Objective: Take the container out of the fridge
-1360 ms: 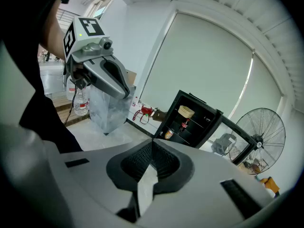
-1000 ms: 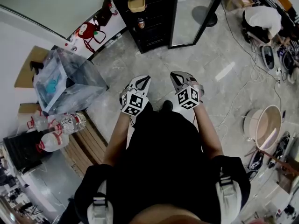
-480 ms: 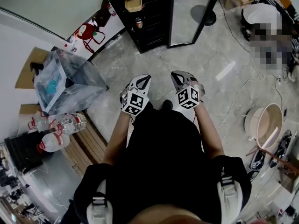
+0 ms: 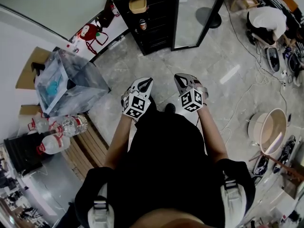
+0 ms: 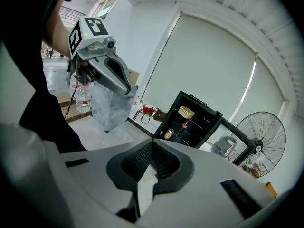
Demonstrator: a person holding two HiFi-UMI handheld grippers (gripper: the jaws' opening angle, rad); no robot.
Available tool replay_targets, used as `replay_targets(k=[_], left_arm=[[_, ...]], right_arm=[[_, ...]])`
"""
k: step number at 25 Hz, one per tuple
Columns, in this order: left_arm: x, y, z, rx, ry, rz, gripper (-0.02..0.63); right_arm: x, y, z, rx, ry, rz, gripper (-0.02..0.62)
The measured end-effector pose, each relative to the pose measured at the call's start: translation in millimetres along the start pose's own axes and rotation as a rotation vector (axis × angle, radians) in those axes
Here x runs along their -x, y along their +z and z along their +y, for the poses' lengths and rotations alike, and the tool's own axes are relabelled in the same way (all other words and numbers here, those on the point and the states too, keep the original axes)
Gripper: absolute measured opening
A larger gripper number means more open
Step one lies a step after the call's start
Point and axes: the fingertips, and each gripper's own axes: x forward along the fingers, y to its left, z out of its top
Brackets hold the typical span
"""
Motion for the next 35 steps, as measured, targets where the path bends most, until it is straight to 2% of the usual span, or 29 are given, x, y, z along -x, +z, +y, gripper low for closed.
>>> replay_targets(k=[10,18,35], left_arm=[[-25.0,4.1,31.0,0.000,-0.035,-0.029,0.023],[-40.0,5.3,75.5,0.005,-0.052,-0.042,0.023],[-72.9,-10.7,173.8,0.029,-0.081,-0.041,0.023]], right_arm=[[-18.5,0.3,-19.2,-0.030,-0.033,0.042,-0.002],[-47.8,12.8,-44.4,-0.065,-0.064,0.067,-0.002],[-130.2,46.7,-77.2,-0.083,-0.063,0.101,-0.002]])
